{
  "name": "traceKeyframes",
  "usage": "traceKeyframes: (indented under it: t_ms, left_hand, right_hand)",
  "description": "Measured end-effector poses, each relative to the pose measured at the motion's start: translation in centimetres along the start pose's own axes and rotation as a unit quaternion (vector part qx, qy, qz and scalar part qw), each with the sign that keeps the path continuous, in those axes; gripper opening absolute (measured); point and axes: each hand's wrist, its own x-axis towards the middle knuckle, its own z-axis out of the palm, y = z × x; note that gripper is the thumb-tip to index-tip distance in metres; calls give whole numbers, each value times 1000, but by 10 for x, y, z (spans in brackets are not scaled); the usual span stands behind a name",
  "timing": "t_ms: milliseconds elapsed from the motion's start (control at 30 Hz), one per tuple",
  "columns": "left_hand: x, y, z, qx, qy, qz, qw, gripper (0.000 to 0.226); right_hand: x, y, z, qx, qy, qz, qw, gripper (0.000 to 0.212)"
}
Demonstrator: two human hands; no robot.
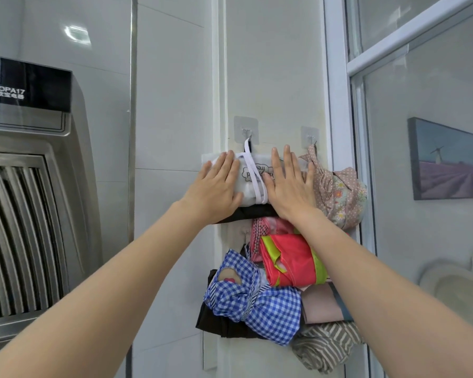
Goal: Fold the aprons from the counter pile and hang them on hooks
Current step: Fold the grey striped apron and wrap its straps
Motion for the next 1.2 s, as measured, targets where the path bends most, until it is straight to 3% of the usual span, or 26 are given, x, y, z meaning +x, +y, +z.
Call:
traceKeyframes:
  t_ms: [133,267,367,567,633,733,800,867,967,1100,1200]
  left_hand:
    - [-7,8,-17,9,-21,4,1000,63]
    - [-36,7,-27,-19,21,23,999,62]
    - [-65,0,-30,-49,43,32,997,60]
    - [-131,-36,-42,-57,2,26,998,60]
    - [-166,-52,-34,-61,-28,24,997,59]
    - [-251,-81,-9,-91,-114,18,989,57]
    - [-326,-94,10,-100,-221,2,970,57]
    - [-415,-110,39,-126,-333,-31,934,55]
    - [-543,-130,76,-169,-461,-61,869,49]
    - [-662,-152,94,-199,-578,-134,780,51]
    - [-703,-169,101,-201,-602,-184,750,50]
  right_hand:
    - [-7,-2,-9,-13,-12,26,1000,61]
    - [-32,-3,-17,36,-34,80,996,59]
    - [-54,-10,-29,41,-5,91,995,58]
    - [-84,-102,-65,103,127,-7,987,49]
    - [-108,-144,-67,158,131,-31,978,47]
    - [-179,-218,-44,233,7,-59,971,46]
    - [-244,-265,-16,223,-170,-103,954,53]
    - [-319,-307,19,202,-374,-138,895,50]
    - [-421,-346,54,184,-575,-186,775,36]
    - [-513,-380,84,140,-716,-181,660,46]
    - [-539,-397,107,116,-739,-174,640,45]
